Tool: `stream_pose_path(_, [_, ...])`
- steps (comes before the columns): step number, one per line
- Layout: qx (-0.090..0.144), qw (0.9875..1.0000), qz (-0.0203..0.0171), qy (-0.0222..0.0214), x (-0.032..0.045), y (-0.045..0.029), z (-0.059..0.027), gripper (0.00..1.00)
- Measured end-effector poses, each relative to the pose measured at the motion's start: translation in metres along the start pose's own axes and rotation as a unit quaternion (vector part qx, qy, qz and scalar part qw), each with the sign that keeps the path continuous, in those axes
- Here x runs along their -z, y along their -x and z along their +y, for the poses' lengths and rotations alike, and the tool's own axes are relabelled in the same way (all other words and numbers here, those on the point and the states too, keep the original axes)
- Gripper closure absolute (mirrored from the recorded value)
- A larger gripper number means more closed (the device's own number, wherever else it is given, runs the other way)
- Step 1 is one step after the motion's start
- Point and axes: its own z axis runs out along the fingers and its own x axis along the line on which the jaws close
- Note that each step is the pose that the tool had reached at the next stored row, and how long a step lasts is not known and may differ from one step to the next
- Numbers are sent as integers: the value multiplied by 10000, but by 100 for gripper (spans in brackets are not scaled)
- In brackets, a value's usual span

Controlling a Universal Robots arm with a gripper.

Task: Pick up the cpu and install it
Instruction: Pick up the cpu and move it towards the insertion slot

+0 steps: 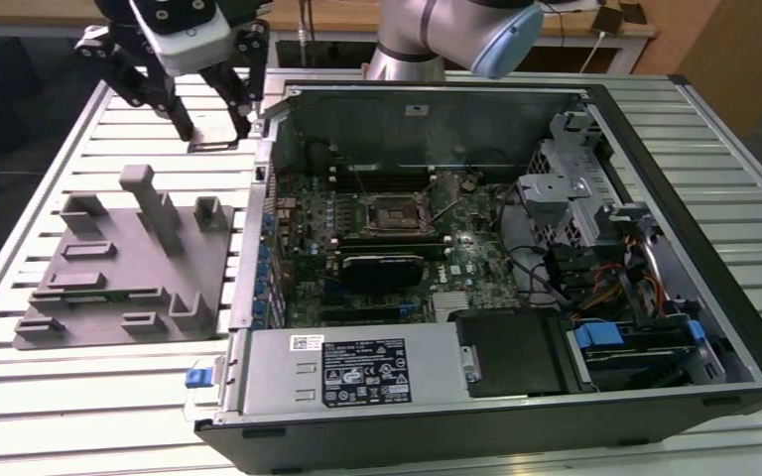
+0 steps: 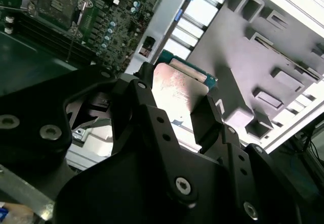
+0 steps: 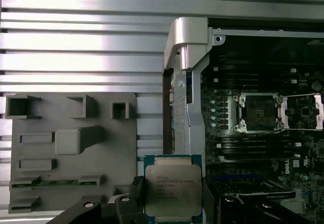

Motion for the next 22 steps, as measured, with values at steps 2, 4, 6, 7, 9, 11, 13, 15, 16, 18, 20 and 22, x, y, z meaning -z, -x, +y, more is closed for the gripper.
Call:
stream_pose_path(2, [0, 10000, 0, 0, -4, 60, 1, 46])
stream_pose_path(4, [-1, 10000, 0, 0, -8, 118, 2, 46])
stream_pose_path(6, [0, 10000, 0, 0, -13, 176, 3, 46])
stream_pose_path(7, [0, 10000, 0, 0, -15, 204, 3, 46])
stream_pose_path(9, [0, 10000, 0, 0, -19, 260, 4, 46])
stream_pose_path(11, [0, 10000, 0, 0, -23, 312, 5, 46])
stream_pose_path(13, [0, 10000, 1, 0, -26, 365, 6, 46])
stream_pose_path(15, [0, 10000, 1, 0, -30, 419, 6, 46])
stream_pose_path(16, [0, 10000, 0, 0, -32, 445, 6, 46])
stream_pose_path(18, [0, 10000, 0, 0, -36, 495, 7, 46])
stream_pose_path(20, [0, 10000, 0, 0, -39, 544, 8, 46])
stream_pose_path(22, [0, 10000, 0, 0, -43, 595, 9, 46])
